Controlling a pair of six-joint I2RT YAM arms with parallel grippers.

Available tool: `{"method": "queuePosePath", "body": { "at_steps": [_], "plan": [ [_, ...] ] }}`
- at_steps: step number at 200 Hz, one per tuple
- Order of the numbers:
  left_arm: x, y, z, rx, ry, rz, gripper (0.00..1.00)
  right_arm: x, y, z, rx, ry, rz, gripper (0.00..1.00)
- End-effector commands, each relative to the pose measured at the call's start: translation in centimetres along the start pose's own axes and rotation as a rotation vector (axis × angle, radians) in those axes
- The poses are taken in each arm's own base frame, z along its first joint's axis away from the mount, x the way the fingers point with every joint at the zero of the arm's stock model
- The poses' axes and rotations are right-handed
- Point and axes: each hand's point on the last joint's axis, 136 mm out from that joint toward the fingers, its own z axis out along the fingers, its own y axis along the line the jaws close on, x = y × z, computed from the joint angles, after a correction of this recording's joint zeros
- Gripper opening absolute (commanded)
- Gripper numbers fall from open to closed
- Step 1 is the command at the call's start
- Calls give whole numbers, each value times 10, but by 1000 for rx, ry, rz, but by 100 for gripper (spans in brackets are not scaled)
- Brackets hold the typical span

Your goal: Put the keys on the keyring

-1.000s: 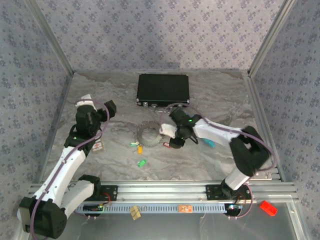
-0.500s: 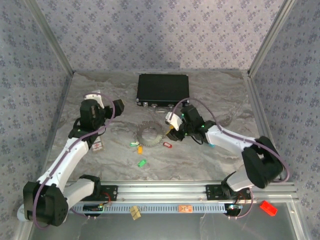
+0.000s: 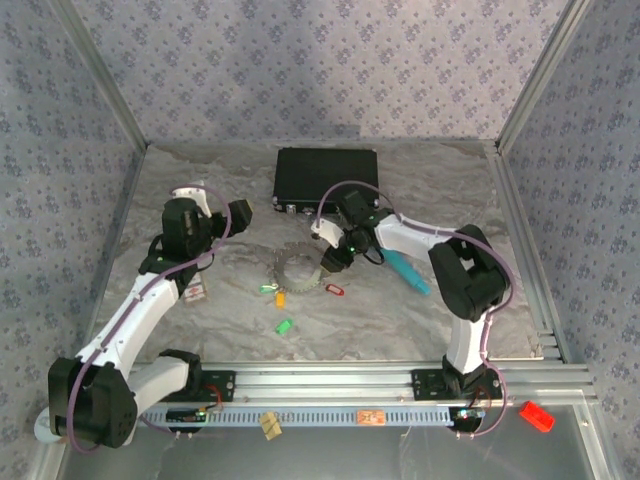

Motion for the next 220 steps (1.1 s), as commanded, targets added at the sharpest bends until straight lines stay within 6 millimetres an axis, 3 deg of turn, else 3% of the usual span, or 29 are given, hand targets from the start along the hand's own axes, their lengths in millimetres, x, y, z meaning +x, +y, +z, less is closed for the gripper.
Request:
{"method": "queuePosePath", "body": {
  "at_steps": [1,70,156,220],
  "plan": [
    [-3,-5,-3,33,-7,-13,100,12,8,3,-64,65,106,34],
    [-1,-5,-14,40,-18,-23,100,17,18,11,-138,76,187,36],
    [-1,-4,-16,33,-21,-34,100,27,14,16,-112,113,192,37],
    [-3,-3,-18,26,-28,-30,100,24,20,8,-115,124,185,24]
  ]
}}
